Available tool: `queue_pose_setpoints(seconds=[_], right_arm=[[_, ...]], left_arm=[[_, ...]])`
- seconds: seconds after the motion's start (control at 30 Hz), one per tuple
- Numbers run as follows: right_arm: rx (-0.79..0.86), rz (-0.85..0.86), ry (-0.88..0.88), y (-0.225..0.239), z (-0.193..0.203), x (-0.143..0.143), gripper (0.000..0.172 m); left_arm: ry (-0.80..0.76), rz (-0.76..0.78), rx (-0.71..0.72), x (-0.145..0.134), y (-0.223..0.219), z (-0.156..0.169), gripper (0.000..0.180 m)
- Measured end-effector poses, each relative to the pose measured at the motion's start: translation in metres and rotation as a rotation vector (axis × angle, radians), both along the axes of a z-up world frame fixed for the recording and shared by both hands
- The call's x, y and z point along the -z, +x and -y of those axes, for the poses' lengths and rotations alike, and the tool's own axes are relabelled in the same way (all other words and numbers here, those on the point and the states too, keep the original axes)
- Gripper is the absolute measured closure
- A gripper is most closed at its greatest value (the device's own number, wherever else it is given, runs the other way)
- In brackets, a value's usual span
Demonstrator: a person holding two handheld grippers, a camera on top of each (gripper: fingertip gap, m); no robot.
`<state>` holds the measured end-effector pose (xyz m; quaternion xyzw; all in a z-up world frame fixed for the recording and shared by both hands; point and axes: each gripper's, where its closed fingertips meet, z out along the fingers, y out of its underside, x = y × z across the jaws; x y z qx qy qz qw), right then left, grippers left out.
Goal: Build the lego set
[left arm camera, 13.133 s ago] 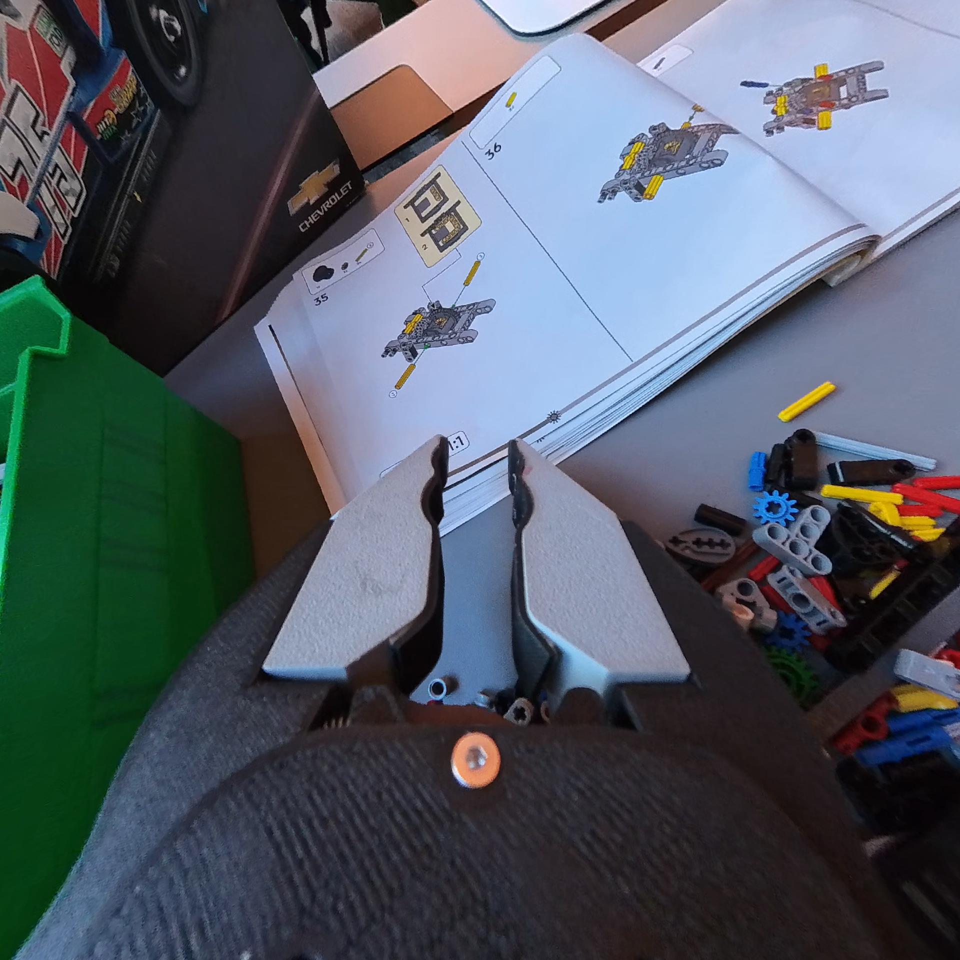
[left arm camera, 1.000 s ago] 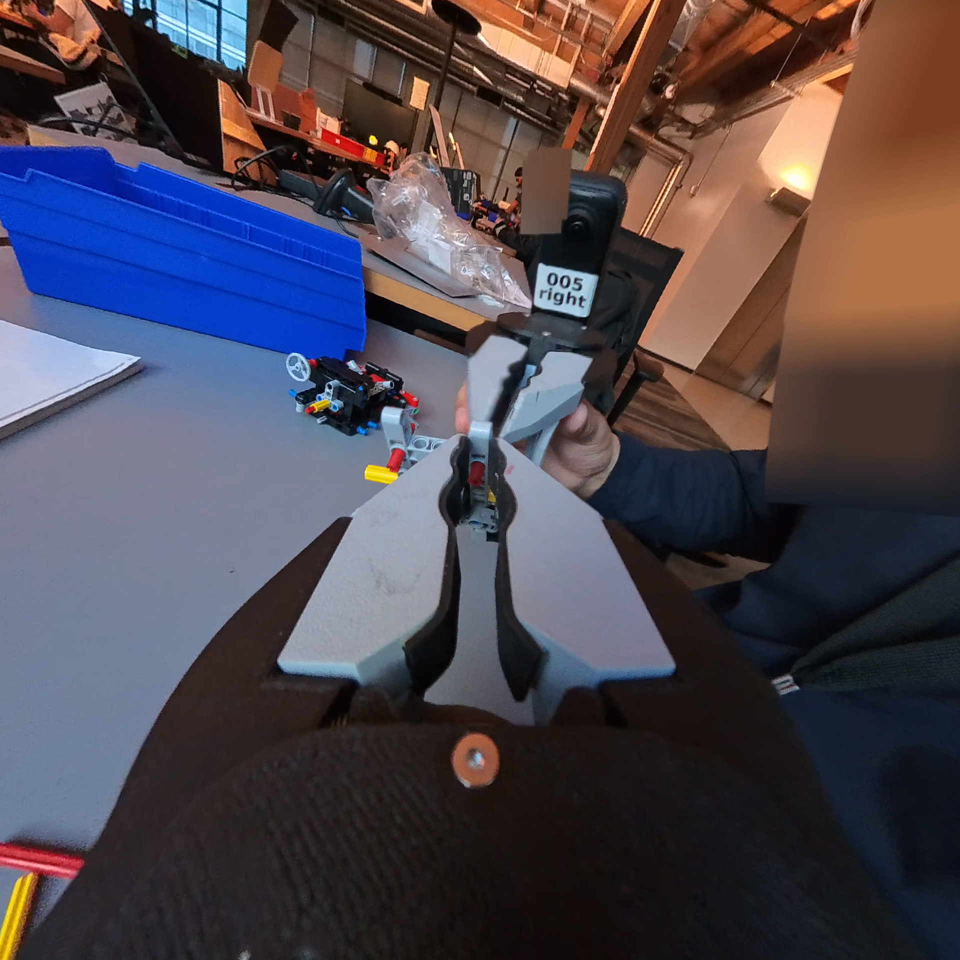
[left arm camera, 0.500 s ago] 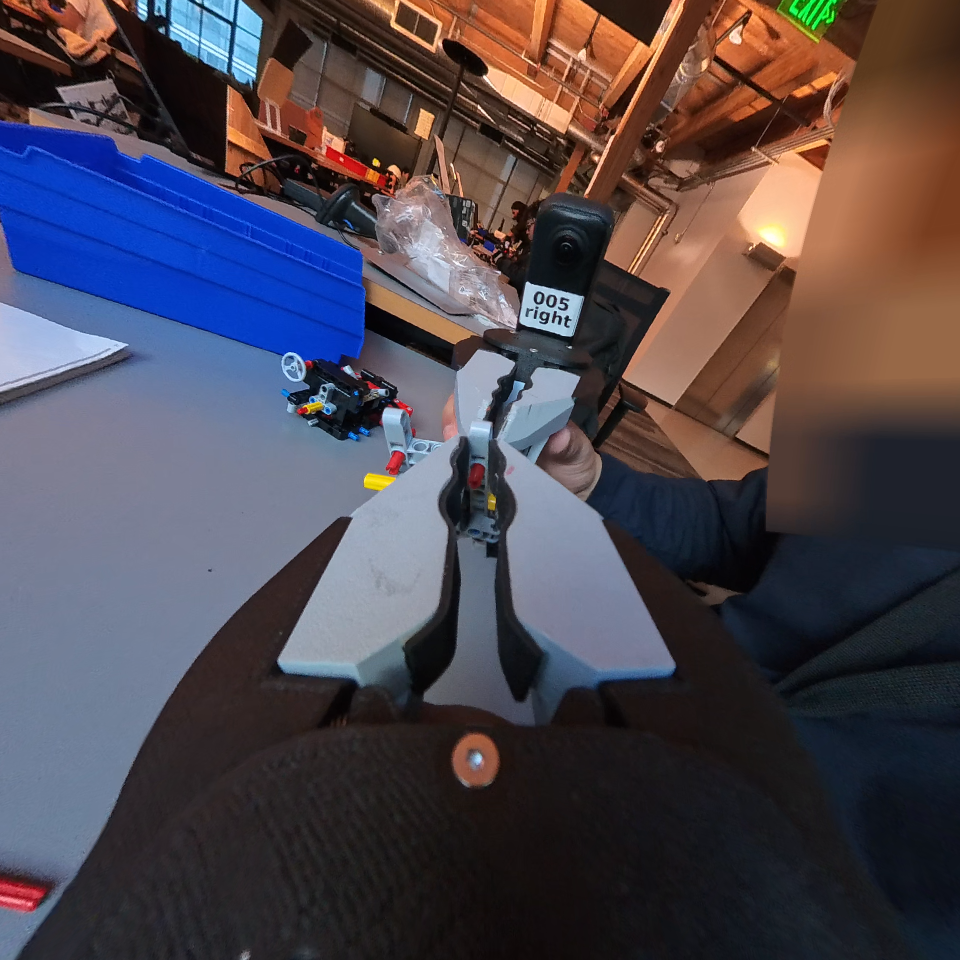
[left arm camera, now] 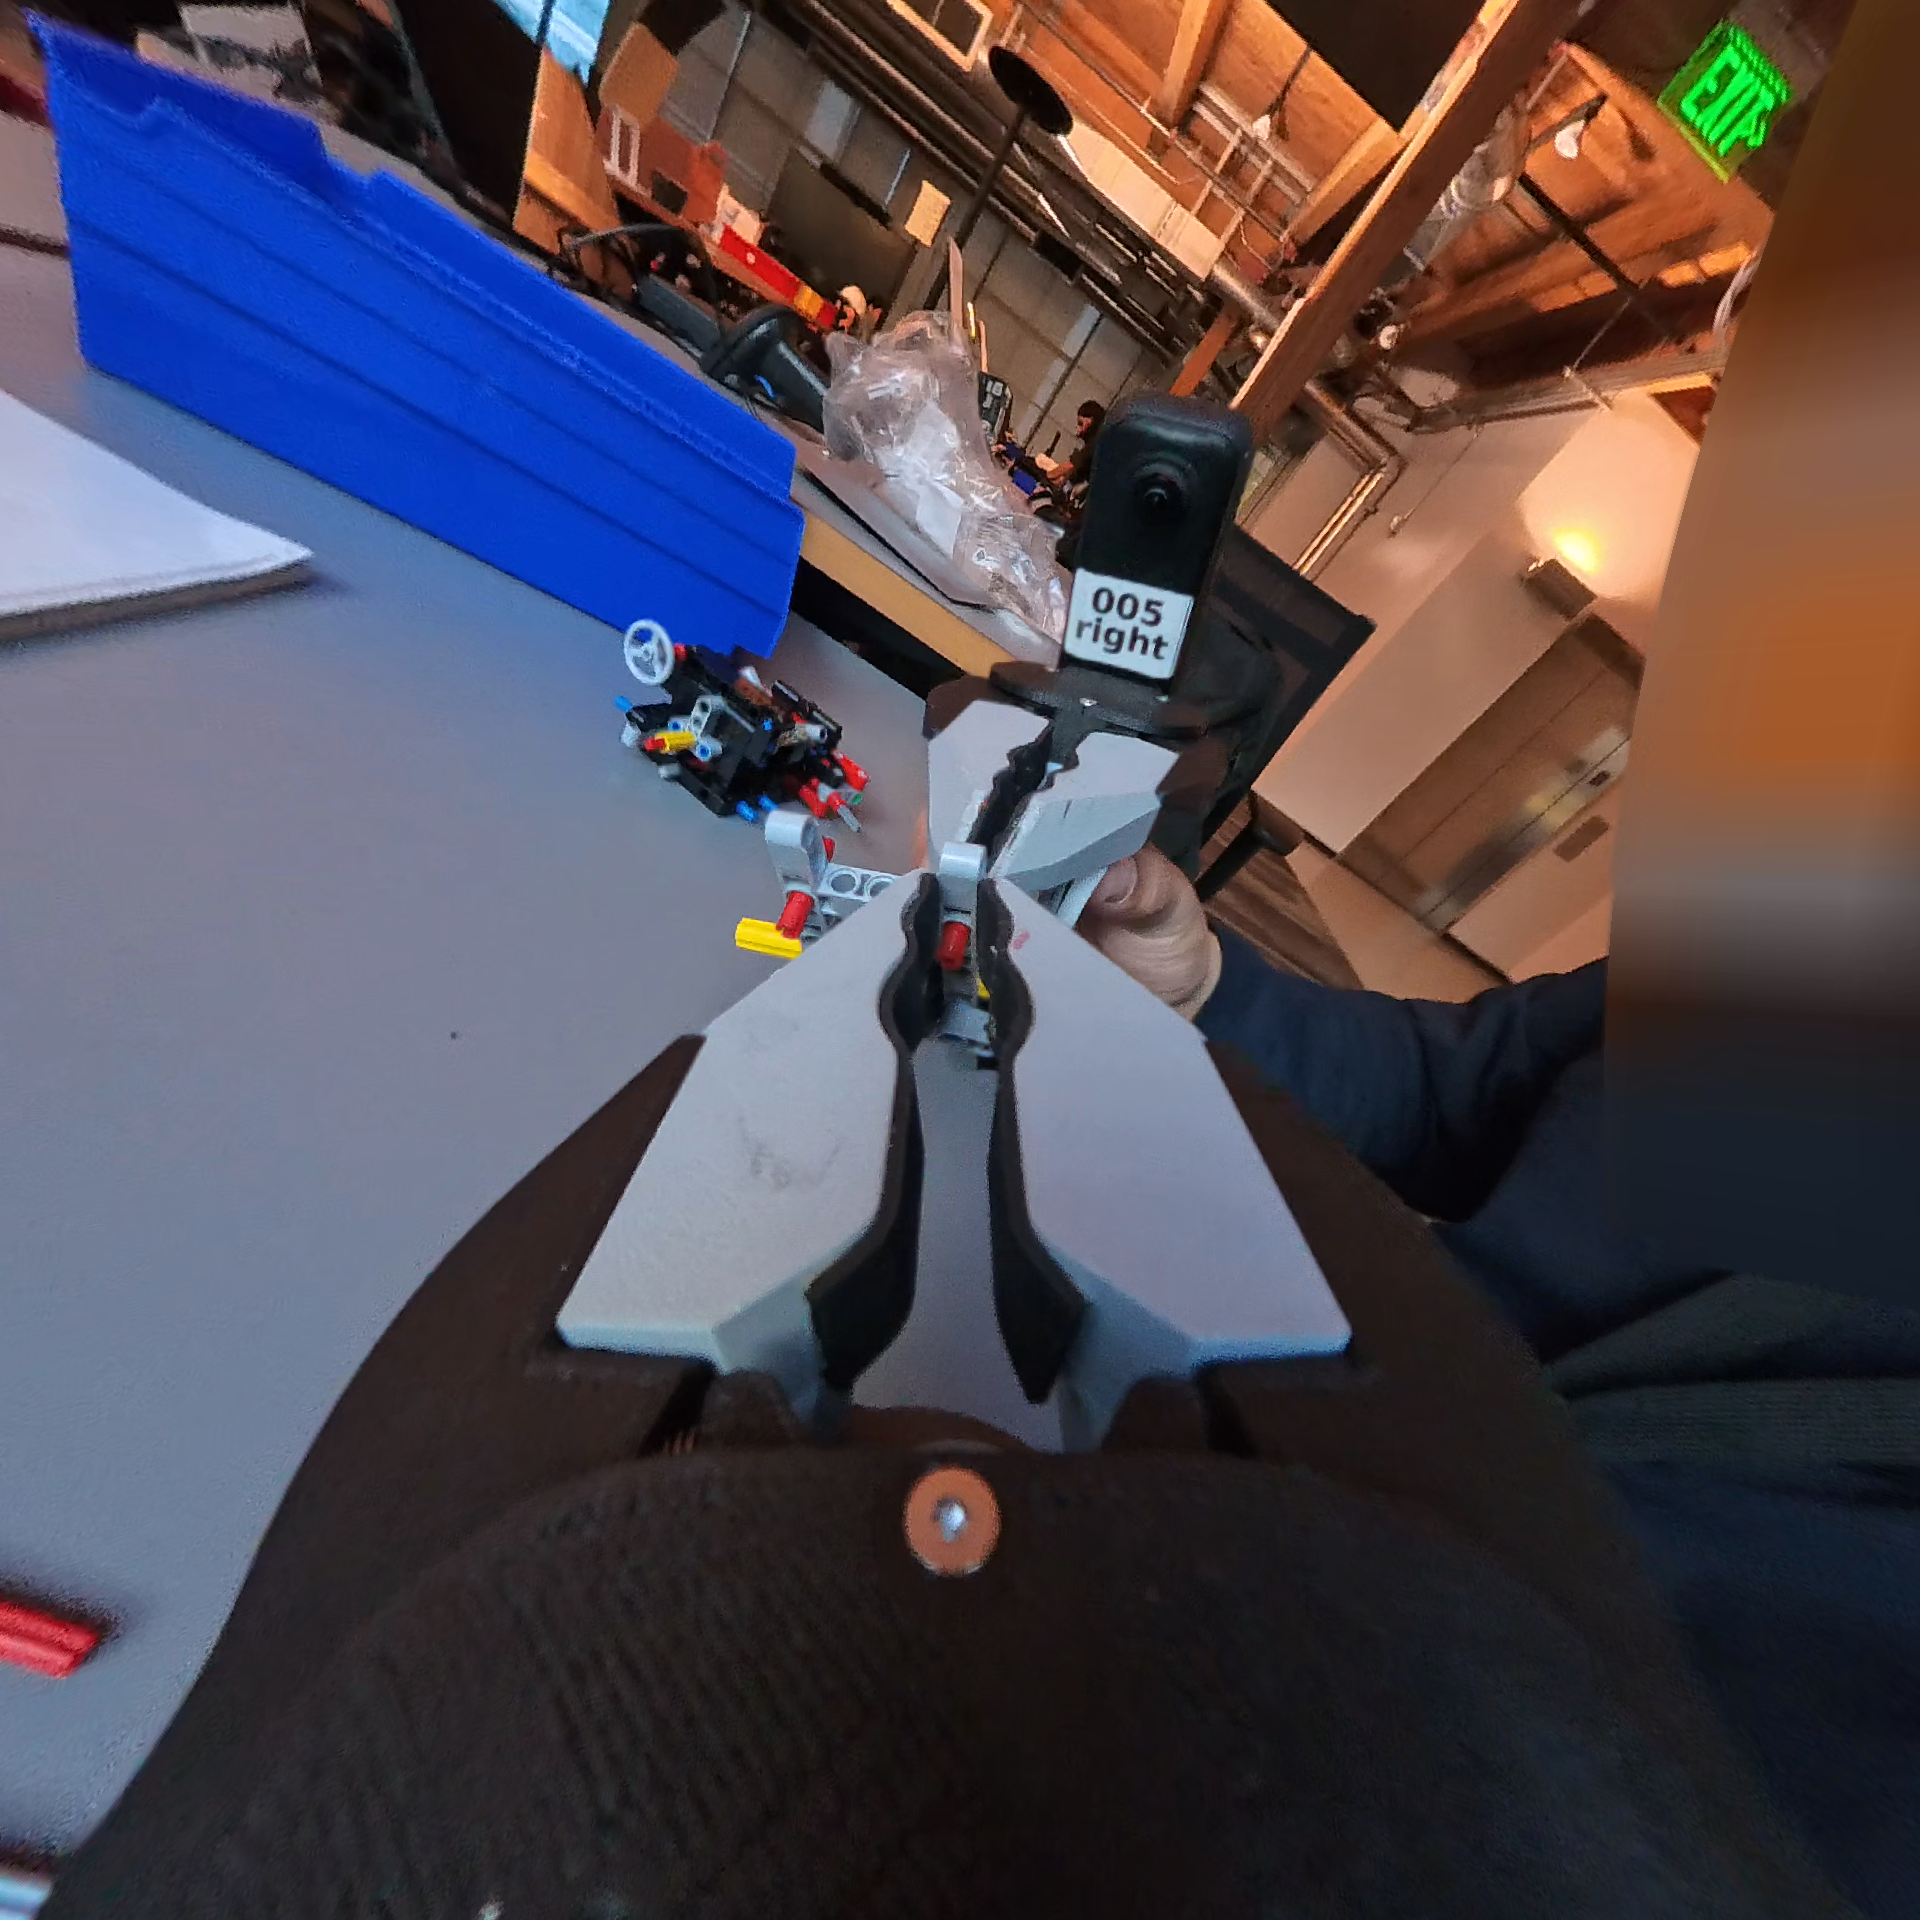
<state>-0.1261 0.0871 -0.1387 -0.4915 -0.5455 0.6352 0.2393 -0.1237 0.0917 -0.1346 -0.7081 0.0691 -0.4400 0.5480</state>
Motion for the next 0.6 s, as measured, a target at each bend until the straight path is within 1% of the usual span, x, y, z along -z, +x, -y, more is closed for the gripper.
queue_pose_setpoints(seconds=[0.1,0.17,0.27,0.37,0.6], right_arm=[[0.008,0.004,-0.102,-0.004,-0.005,0.008,0.172],[0.006,0.011,-0.137,-0.005,-0.007,0.012,0.172],[0.019,0.010,-0.155,-0.007,-0.010,0.013,0.172],[0.007,-0.008,-0.199,-0.008,-0.013,0.010,0.172],[0.006,-0.033,-0.268,-0.010,-0.016,0.006,0.172]], left_arm=[[-0.064,0.043,-0.003,0.009,-0.004,-0.004,0.176],[-0.072,-0.009,-0.016,0.014,-0.005,-0.006,0.176],[-0.090,-0.004,-0.027,0.016,-0.007,-0.008,0.176],[-0.069,-0.025,-0.040,0.014,-0.008,-0.010,0.176],[-0.052,-0.016,-0.059,0.011,-0.009,-0.012,0.176]])
